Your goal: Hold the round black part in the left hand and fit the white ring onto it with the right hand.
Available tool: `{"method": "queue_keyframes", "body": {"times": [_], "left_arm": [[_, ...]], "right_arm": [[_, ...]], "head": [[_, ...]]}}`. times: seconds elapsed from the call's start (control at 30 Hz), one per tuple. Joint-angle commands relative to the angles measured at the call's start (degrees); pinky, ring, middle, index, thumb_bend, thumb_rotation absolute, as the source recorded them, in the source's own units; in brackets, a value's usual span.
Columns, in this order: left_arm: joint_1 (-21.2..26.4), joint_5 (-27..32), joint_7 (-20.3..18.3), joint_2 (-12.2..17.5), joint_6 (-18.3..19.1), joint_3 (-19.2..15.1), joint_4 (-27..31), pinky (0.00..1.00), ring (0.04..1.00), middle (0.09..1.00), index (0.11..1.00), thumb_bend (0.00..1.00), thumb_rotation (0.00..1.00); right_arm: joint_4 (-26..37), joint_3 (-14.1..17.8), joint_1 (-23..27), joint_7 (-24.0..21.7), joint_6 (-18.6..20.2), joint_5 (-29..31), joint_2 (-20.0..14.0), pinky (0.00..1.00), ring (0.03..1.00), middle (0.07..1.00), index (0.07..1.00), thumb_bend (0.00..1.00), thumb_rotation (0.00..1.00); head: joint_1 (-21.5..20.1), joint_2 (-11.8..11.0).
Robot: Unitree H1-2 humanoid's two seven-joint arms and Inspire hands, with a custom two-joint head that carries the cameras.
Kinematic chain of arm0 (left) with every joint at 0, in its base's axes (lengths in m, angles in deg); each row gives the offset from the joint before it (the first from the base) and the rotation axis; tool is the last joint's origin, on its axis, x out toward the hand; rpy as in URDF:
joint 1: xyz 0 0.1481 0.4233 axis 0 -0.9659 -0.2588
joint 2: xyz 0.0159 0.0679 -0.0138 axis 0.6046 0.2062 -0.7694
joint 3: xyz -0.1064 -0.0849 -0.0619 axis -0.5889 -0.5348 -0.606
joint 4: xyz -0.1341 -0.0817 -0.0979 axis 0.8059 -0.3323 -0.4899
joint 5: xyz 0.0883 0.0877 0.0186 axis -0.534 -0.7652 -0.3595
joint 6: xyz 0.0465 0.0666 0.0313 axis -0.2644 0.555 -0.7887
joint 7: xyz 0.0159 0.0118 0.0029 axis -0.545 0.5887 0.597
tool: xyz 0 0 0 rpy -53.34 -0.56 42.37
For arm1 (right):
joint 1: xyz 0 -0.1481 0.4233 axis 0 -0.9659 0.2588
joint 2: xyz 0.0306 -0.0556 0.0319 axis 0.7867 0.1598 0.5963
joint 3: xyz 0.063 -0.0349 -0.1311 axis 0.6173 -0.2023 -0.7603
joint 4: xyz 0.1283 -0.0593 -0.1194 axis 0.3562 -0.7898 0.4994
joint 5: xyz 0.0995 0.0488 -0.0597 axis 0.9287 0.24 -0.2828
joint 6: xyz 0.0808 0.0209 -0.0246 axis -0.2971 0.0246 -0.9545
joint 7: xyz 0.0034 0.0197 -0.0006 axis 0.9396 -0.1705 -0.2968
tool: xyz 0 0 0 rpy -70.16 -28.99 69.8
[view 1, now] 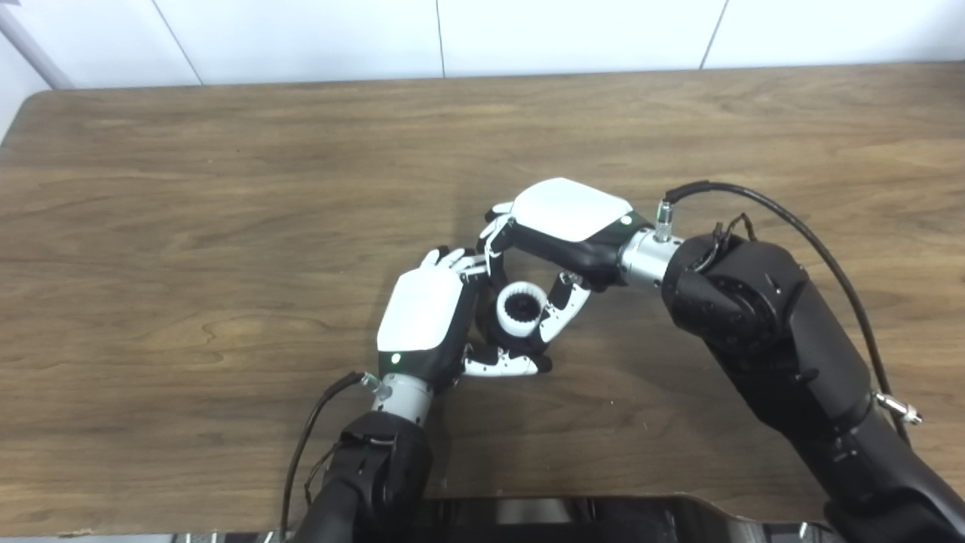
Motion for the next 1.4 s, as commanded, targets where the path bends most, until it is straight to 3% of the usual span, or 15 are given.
{"method": "queue_keyframes", "body": {"times": [0.0,0.8,1.37], "left_arm": [[-1.6,0.7,-4.9,0.1,0.8,1.4,-1.4,0.96,0.88,0.794,0.485,0.52,0.05],[-1.3,0.9,-4.9,0.4,0.7,1.0,-1.7,0.95,0.879,0.792,0.485,0.52,0.05],[-0.8,0.3,-5.2,0.4,0.8,0.8,-1.9,0.95,0.874,0.788,0.485,0.52,0.05]], "right_arm": [[1.9,1.0,1.6,0.9,-0.4,0.3,-0.1,0.87,0.918,0.812,0.599,0.92,0.29],[2.5,2.0,2.2,0.8,0.1,0.4,0.1,0.85,0.911,0.808,0.58,0.98,0.29],[5.4,8.7,5.6,-0.9,4.6,4.4,-3.3,0.84,0.921,0.809,0.548,0.96,0.26]], "head": [[0.1,0.1],[-0.7,0.6],[-1.3,0.7]]}}
